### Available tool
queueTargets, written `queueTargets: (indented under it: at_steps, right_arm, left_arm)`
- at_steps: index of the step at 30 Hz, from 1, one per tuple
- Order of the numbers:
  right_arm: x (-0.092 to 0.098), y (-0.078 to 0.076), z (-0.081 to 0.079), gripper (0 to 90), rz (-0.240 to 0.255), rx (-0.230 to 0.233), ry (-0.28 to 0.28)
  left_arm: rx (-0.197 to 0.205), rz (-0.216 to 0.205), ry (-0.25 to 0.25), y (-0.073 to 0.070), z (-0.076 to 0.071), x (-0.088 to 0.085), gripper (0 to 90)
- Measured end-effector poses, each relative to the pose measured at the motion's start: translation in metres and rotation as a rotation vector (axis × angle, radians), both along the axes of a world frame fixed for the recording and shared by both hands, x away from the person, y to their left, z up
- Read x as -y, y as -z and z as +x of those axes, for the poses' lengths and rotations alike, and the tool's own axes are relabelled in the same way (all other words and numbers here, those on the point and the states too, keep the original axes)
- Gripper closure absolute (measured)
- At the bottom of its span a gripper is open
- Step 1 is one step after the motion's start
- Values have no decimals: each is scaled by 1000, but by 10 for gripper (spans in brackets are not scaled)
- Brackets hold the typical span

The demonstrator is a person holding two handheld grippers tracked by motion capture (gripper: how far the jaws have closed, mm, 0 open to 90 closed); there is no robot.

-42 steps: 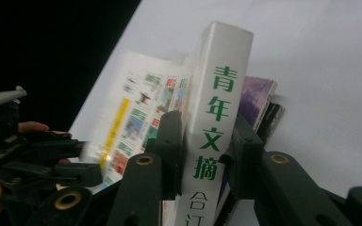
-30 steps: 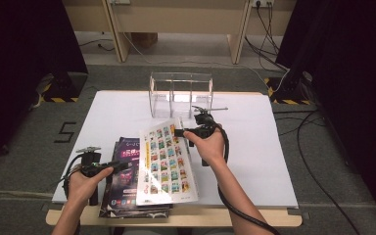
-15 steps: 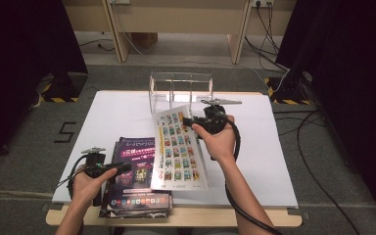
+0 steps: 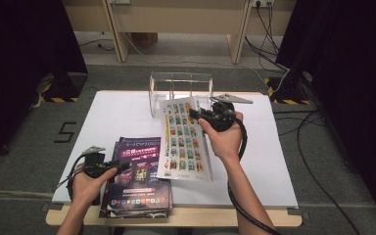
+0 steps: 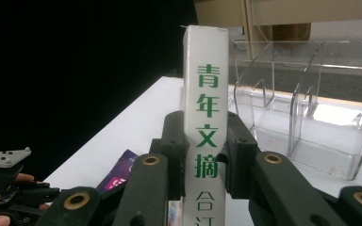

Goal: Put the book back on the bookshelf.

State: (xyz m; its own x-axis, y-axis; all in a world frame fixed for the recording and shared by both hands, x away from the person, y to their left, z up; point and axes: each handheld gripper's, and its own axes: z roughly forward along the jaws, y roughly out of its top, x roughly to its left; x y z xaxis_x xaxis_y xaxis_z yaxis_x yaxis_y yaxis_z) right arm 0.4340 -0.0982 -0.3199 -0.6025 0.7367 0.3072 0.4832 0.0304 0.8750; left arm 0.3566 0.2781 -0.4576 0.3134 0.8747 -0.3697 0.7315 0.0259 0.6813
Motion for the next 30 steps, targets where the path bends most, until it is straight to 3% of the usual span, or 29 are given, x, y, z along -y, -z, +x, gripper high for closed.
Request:
queueTargets:
  at_steps: [6, 30]
  right_arm:
    - [2, -7, -1, 743, -3, 29, 16]
    - [25, -25, -3, 743, 25, 140, 154]
  left_arm:
    - [6, 35, -10, -1, 0, 0, 441]
    - [1, 32, -19, 1, 0, -4, 424]
